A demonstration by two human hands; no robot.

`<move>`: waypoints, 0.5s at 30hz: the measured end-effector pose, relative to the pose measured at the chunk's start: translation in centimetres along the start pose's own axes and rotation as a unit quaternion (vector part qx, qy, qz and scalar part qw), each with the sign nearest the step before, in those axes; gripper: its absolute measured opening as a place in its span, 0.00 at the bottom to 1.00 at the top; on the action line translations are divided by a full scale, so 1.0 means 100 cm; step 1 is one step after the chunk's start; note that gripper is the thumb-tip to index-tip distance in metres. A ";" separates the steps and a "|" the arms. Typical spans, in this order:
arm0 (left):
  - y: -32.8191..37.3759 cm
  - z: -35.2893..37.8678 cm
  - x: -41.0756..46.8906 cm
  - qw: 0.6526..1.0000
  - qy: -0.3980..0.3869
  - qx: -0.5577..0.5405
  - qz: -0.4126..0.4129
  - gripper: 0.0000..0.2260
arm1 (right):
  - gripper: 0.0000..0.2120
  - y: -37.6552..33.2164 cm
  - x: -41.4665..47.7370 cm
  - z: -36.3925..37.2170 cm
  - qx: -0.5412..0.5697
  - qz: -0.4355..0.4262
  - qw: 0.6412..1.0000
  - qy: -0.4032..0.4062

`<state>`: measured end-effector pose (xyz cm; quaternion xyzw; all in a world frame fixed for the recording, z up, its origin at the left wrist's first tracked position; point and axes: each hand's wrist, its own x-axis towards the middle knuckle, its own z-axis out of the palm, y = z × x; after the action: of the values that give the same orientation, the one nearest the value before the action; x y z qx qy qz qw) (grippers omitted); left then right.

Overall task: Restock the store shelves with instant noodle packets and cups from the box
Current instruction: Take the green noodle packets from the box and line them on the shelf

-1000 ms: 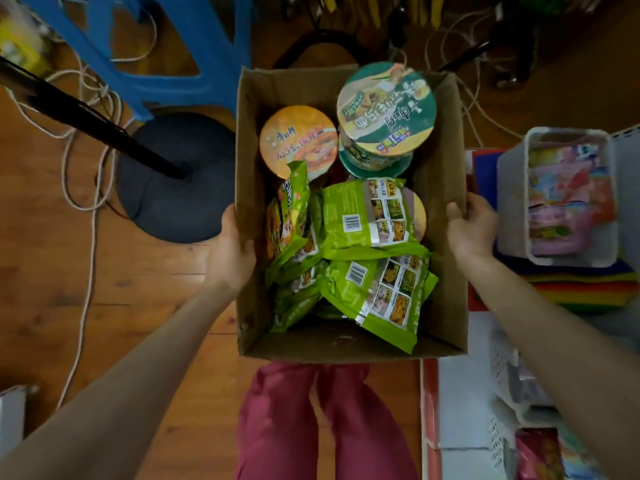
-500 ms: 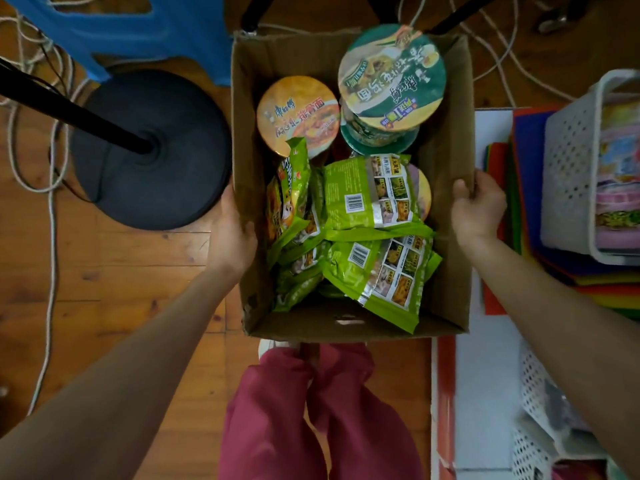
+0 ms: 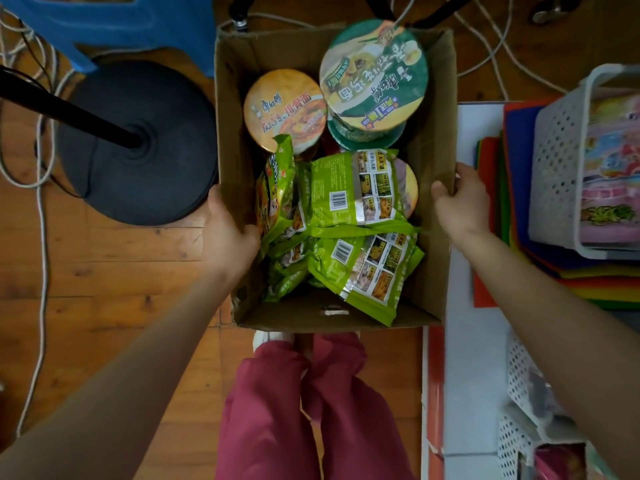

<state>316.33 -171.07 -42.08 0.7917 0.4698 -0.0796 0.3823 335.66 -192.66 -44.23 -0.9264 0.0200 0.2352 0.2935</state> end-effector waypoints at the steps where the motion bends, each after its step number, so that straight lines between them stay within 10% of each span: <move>1: 0.003 -0.001 -0.008 1.000 0.001 0.011 0.024 0.33 | 0.18 -0.007 -0.008 -0.004 -0.019 -0.027 0.999 0.006; 9: 0.010 0.026 -0.008 0.991 -0.068 0.076 0.083 0.28 | 0.33 -0.037 -0.058 0.023 -0.255 -0.284 0.895 -0.231; 15: 0.009 0.039 0.008 0.992 -0.033 0.085 0.083 0.16 | 0.30 -0.028 -0.046 0.048 -0.335 -0.309 0.864 -0.216</move>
<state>318.42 -173.37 -44.70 0.8545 0.3811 -0.1139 0.3341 329.98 -188.12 -44.10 -0.8539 -0.4108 0.3189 0.0203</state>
